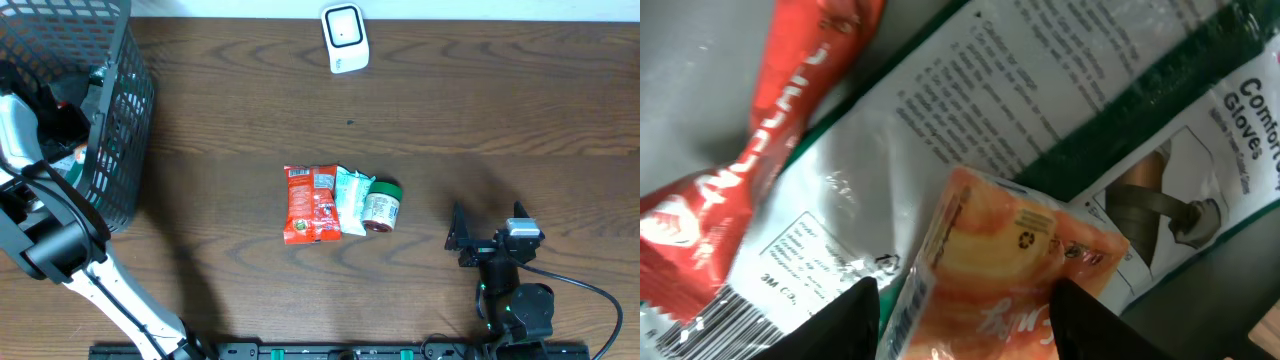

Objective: Scan the item barcode
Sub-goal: 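Grasp the orange Kleenex tissue pack in the basket with left gripper, then lift the tissue pack out and carry it toward the scanner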

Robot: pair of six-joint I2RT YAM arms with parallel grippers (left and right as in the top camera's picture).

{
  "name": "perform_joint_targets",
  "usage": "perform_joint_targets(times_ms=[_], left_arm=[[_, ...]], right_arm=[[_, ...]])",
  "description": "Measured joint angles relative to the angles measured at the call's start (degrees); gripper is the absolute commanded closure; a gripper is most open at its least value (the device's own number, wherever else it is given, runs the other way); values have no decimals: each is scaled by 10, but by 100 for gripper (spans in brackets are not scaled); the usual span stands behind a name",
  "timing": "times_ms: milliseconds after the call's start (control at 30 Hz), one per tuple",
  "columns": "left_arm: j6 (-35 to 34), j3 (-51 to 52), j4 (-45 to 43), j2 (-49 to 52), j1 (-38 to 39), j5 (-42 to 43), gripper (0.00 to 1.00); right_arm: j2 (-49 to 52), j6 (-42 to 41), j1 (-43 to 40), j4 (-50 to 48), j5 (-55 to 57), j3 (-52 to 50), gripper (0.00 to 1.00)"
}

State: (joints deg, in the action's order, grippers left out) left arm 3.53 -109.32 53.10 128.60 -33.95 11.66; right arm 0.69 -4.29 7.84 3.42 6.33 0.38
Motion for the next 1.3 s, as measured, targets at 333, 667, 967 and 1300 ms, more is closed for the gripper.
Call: perform_joint_targets(times_ms=[333, 667, 967, 1300], left_arm=[[11, 13, -6, 0, 0, 17, 62], [12, 13, -5, -4, 0, 22, 93], [-4, 13, -11, -107, 0, 9, 93], [-75, 13, 47, -401, 42, -42, 93]], right_arm=[[0, 0, 0, 0, 0, 0, 1], [0, 0, 0, 0, 0, 0, 1], [0, 0, 0, 0, 0, 0, 1], [0, 0, 0, 0, 0, 0, 1]])
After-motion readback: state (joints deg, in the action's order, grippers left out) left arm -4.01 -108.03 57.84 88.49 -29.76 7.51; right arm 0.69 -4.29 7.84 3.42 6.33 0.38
